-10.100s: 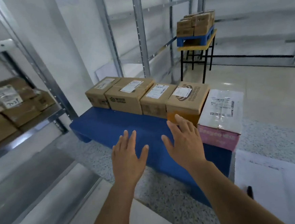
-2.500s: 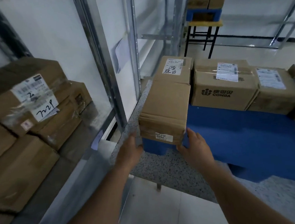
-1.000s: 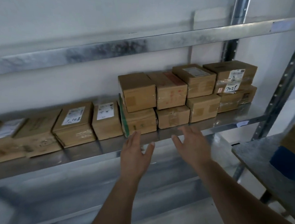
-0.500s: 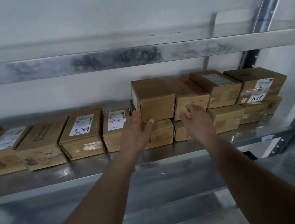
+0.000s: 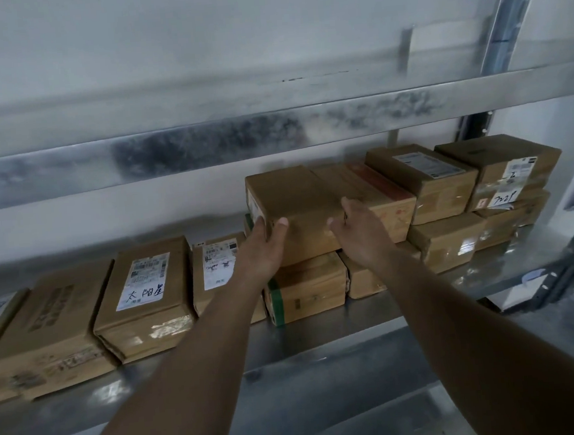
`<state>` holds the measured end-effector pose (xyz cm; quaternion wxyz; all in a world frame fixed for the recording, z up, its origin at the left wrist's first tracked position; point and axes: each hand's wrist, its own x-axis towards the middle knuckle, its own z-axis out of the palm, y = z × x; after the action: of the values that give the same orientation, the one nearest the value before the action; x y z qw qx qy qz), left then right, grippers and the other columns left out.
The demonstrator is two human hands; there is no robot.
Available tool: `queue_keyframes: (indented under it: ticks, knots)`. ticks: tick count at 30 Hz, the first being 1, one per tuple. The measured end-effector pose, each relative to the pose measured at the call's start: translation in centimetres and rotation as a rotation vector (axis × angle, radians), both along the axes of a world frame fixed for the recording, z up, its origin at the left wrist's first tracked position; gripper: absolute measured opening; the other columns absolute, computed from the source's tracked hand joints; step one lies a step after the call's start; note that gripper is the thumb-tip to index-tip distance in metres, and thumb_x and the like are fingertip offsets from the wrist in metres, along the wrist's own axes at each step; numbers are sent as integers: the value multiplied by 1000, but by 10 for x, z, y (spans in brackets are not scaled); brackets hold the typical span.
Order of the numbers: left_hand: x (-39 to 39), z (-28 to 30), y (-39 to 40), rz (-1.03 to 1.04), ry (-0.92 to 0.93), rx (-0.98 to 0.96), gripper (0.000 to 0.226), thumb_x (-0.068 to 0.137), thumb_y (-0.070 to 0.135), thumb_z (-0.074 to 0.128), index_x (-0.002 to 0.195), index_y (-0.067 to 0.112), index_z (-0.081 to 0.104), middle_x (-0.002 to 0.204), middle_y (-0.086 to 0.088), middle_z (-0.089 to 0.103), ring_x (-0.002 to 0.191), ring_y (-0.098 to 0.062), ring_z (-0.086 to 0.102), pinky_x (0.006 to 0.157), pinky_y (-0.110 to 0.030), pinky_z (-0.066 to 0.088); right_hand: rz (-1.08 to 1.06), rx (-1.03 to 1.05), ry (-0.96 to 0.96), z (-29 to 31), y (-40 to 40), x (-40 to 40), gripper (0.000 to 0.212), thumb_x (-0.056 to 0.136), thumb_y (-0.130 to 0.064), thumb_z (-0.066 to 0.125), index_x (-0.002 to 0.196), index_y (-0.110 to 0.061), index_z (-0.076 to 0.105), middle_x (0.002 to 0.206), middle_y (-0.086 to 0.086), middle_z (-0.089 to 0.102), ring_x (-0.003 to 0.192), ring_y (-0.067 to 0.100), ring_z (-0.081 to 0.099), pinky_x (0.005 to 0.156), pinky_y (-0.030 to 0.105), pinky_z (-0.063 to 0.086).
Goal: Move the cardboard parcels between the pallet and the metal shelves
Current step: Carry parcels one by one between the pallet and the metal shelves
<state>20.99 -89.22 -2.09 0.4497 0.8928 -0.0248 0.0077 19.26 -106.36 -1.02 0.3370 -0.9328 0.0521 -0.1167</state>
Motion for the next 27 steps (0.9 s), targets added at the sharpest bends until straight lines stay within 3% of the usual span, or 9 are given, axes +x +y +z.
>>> queue_keyframes:
  ticks: [4,7,10,13,18,21,23,25,27]
  knots:
    - [6,-3,5,-11,59,-86,72,90,66,28,150,28,17,152,-7,30,137,-31,32,111,-50,28,21,96,18,1,1,4,64,99,-35,41,151,-13,12,158,7,16,142,25,22,115,43,21]
    - [8,0,8,3,50,-173,70,90,66,31,146,24,29,146,-7,40,130,-29,40,106,-45,33,18,139,-5,5,4,3,61,99,-36,42,150,-14,18,152,8,30,136,25,33,112,42,29]
    - [5,3,17,172,-44,-216,62,90,63,35,133,20,47,131,-6,53,115,-25,50,90,-34,38,-39,195,-58,9,7,0,55,96,-42,43,144,-14,35,132,6,52,120,25,49,94,35,40]
    - [-2,-1,27,225,-73,-205,60,89,59,44,132,17,50,128,-6,55,115,-24,51,90,-35,39,-79,212,-45,7,12,-4,51,95,-45,44,136,-15,46,122,5,58,113,23,53,84,31,36]
    - [-13,1,31,165,4,-220,60,88,52,52,137,19,44,132,-3,51,116,-24,49,97,-39,41,-61,386,106,-4,19,-8,55,94,-41,46,142,-14,39,139,7,48,123,25,48,100,36,39]
    - [-20,1,36,115,49,-297,49,89,43,56,133,24,47,95,17,51,87,-11,50,87,-34,44,8,518,183,-8,18,-17,55,94,-40,44,142,-16,35,145,6,43,128,26,44,106,49,38]
    - [-28,1,39,47,66,-324,48,91,37,57,136,28,43,85,25,45,80,-3,50,81,-31,45,67,568,190,-11,18,-27,50,96,-36,41,143,-24,33,144,-1,43,125,20,45,105,45,38]
    - [-38,3,41,-45,71,-338,53,92,30,56,141,36,35,99,18,57,89,-4,54,80,-30,47,139,587,147,-13,19,-41,44,97,-30,39,141,-32,33,137,-6,49,113,11,51,97,35,42]
    - [-45,1,43,-109,63,-348,58,93,25,54,142,42,28,121,6,58,106,-15,56,95,-38,46,186,564,101,-13,19,-54,45,98,-26,39,142,-36,30,133,-12,50,108,2,51,88,25,43]
